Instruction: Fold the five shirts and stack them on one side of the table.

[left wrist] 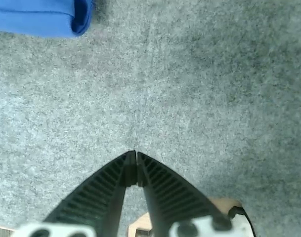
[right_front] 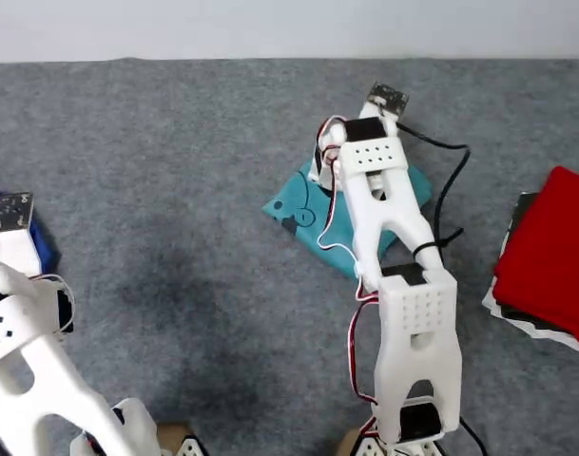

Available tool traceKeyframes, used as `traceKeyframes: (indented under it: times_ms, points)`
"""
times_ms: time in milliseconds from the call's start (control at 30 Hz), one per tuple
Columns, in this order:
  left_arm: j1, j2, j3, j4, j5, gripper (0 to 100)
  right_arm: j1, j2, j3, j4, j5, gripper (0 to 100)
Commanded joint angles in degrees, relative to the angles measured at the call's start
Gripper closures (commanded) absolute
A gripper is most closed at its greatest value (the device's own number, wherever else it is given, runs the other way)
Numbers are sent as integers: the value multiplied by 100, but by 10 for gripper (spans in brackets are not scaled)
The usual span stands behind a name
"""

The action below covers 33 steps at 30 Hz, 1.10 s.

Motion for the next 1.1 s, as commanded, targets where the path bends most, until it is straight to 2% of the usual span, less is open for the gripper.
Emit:
traceKeyframes:
  times_ms: [0,100,167,533,600,800,1067]
  points:
    - [26,-114,-40,114,-44,995,4,163,-123,-391,-97,473]
    - [26,-114,-40,114,-44,995,13,418,-123,-602,-237,474]
    - [26,-114,-40,114,-44,995,31,567,-123,-637,-343,513]
    - [26,-114,-40,114,-44,995,347,936,-123,-602,-334,913]
    - [26,-114,-40,114,-44,995,497,910,-123,-602,-114,988]
    - [26,-114,-40,114,-44,995,752,532,-123,-180,501,989]
    - [26,-114,-40,35,-44,995,831,-857,-123,664,1222,989]
